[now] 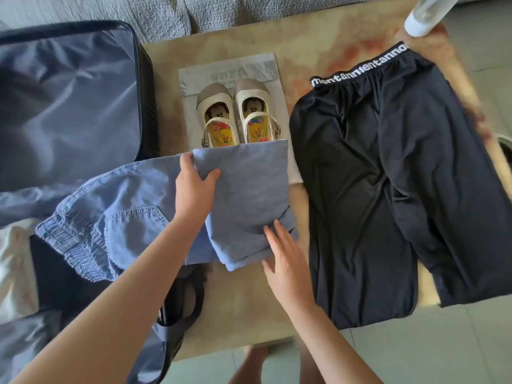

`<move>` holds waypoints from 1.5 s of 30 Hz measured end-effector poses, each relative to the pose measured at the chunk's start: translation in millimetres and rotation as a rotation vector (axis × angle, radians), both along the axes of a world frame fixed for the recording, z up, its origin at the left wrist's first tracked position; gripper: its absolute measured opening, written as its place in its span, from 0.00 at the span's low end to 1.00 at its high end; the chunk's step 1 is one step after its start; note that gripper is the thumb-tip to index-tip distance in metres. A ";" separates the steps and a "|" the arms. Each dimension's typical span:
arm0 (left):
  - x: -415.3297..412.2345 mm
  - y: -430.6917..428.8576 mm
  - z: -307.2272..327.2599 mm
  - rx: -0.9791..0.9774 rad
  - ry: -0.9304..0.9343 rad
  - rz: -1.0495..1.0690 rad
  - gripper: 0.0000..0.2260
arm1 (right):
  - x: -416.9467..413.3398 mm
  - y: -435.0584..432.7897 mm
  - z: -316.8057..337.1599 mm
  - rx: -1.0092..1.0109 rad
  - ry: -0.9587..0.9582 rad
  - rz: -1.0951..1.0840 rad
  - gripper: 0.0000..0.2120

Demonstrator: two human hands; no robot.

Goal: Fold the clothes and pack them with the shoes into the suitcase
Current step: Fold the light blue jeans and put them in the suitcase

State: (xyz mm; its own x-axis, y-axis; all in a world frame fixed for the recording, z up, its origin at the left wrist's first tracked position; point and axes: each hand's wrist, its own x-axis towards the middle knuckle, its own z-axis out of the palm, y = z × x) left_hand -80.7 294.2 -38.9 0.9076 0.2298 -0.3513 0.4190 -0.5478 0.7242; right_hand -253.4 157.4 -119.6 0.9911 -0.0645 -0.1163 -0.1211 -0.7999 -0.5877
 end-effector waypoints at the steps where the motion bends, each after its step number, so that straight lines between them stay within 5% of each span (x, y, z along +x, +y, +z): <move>1: -2.5 0.5 -0.8 0.108 -0.060 -0.047 0.25 | -2.4 -2.1 -2.0 0.021 0.005 -0.002 0.36; 6: -2.4 -4.8 -9.3 0.632 -0.294 -0.348 0.37 | -9.3 3.5 4.0 0.389 0.064 -0.049 0.33; 10: 20.7 -30.5 -7.6 0.529 -0.379 -0.618 0.22 | 7.3 -14.1 18.9 0.520 0.010 -0.618 0.23; 13: 44.0 -60.9 -6.1 0.503 -0.311 -0.756 0.20 | 26.9 -33.7 16.2 0.558 0.252 -0.931 0.08; 16: 64.3 -88.2 -8.7 0.552 -0.158 -0.809 0.22 | 45.2 -34.5 13.4 0.466 0.377 -0.975 0.16; 22: 71.0 -103.4 -14.1 0.584 -0.058 -0.704 0.17 | 64.6 -15.7 3.7 0.226 0.473 -0.983 0.21; 29: 73.2 -95.6 -18.2 0.355 -0.076 -0.481 0.09 | 54.7 -13.6 20.2 0.869 0.332 -1.529 0.14; 33: 80.6 -92.1 -17.1 0.275 -0.040 -0.359 0.09 | 42.6 -16.2 25.0 1.238 0.463 -1.818 0.11; 40: 72.3 -98.4 -21.8 0.257 -0.067 -0.363 0.08 | 29.7 -14.0 25.8 1.451 0.574 -1.772 0.09; 45: 78.9 -92.6 -26.5 0.188 -0.084 -0.369 0.09 | 17.5 -18.5 21.8 1.273 0.529 -1.646 0.07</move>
